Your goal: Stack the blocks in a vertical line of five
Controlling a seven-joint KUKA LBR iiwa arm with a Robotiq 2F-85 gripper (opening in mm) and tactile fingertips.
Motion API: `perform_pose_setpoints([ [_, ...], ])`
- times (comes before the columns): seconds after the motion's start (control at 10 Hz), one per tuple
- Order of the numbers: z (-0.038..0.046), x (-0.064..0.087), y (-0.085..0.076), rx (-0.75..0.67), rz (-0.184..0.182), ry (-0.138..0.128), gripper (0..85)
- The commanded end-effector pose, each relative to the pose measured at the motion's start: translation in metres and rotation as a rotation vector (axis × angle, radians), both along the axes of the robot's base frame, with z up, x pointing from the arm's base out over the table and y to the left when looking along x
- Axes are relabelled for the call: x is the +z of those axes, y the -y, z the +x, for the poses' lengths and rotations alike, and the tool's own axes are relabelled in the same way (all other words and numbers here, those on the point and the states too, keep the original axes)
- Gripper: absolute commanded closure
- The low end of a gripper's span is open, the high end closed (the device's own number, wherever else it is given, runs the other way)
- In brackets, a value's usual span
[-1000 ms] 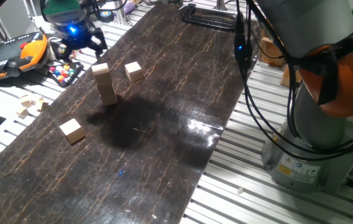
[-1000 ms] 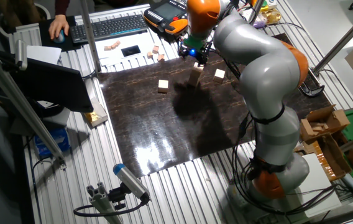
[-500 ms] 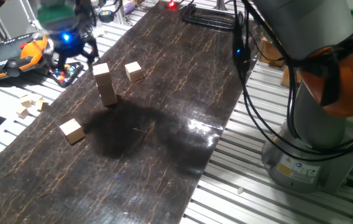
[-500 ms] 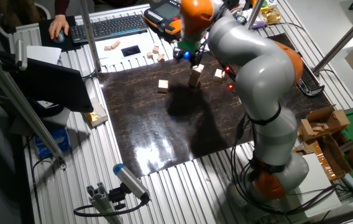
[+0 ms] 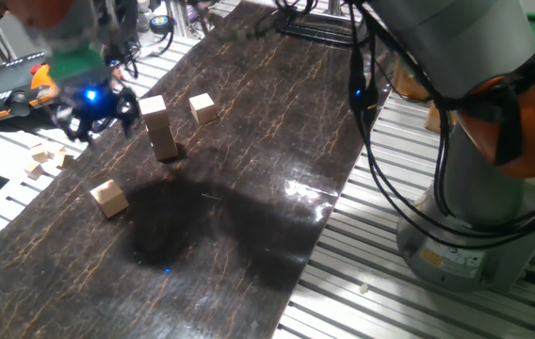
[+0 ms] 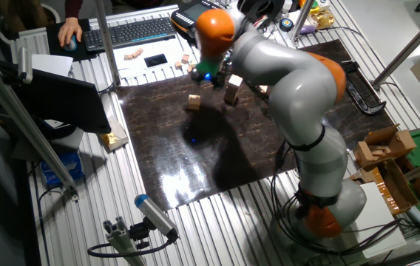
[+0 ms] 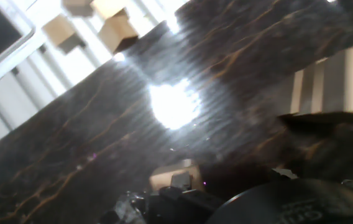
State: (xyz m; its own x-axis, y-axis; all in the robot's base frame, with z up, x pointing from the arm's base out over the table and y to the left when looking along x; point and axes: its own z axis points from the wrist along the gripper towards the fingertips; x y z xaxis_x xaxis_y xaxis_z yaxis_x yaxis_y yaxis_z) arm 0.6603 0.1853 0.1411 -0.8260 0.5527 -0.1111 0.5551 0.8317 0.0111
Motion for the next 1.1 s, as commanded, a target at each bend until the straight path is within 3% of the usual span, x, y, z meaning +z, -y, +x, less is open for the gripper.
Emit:
perform_pose_setpoints([
  [0.0, 0.0009, -0.017, -0.006, 0.023, -0.008, 0.003, 18.7],
  [0.2, 0.0024, -0.038, -0.016, 0.075, -0.019, 0.008, 17.3],
  [0.4, 0.0012, -0.050, -0.024, 0.142, -0.052, -0.001, 10.3],
  [1.0, 0.0022, -0.070, -0.030, 0.141, -0.017, -0.063, 6.3],
])
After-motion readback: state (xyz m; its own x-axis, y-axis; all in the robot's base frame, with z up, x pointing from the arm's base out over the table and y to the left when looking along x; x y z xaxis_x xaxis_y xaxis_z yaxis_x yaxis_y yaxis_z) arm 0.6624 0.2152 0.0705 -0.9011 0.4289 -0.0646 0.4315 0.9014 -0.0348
